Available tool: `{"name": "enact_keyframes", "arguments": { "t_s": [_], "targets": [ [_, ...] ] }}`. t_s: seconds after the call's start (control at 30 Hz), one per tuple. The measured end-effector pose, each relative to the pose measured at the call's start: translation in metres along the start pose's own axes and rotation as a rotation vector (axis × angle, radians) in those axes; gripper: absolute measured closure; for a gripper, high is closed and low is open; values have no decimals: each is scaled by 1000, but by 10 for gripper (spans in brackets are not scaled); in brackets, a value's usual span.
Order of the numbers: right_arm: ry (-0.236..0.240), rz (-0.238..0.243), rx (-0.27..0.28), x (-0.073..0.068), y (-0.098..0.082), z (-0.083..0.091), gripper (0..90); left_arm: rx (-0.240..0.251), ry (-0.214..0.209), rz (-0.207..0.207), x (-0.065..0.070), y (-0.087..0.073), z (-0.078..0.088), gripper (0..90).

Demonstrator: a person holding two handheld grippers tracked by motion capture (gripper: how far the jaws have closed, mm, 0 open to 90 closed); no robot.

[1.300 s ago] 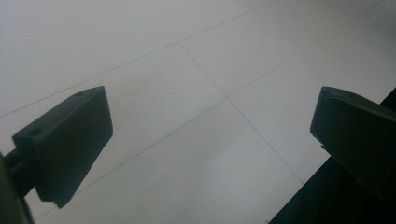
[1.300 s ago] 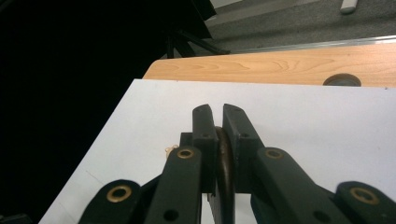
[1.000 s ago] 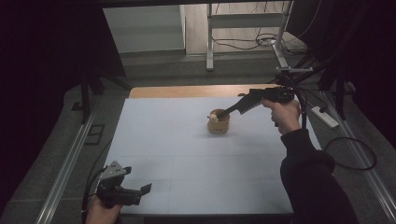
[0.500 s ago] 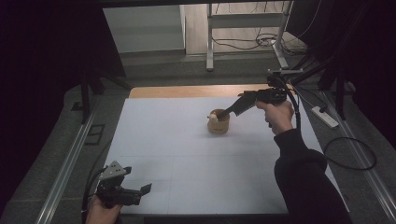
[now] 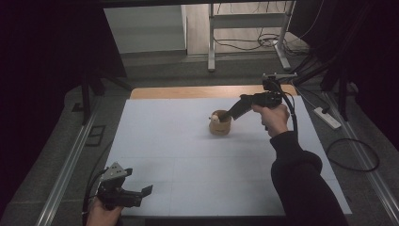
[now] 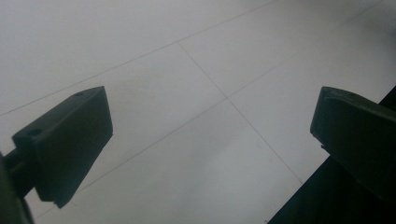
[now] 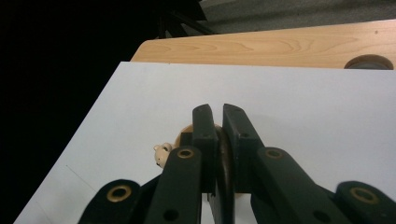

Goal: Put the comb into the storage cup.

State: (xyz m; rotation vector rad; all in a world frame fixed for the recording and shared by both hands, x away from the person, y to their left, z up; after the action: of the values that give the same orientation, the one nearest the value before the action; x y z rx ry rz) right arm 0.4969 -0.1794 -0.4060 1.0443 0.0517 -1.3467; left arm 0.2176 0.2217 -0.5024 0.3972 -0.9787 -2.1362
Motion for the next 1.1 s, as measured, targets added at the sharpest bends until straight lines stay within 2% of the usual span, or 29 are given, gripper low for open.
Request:
{"name": "enact_keyframes", "arguments": {
  "t_s": [0.47, 0.77, 1.1],
  "targets": [
    [11, -30, -3, 7, -2, -6, 840, -2, -2, 2, 0, 0, 0, 0],
    [32, -64, -4, 18, -1, -6, 832, -3, -2, 4, 0, 0, 0, 0],
    [15, -65, -3, 24, -2, -7, 799, -4, -2, 5, 0, 0, 0, 0]
  ]
}}
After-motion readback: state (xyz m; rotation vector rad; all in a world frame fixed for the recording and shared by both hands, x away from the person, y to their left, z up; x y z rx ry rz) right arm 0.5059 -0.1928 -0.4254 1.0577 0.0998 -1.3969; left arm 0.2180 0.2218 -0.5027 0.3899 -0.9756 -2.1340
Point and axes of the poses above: each handheld gripper's, and its own axes: z roughly backward along the jaws, y roughly out of its top, x roughly to its right, the point moved 4 cm from there along -z, roughly forward along the jaws, and after that the axes turned 12 degrees about -z, right-handed, at the moved point
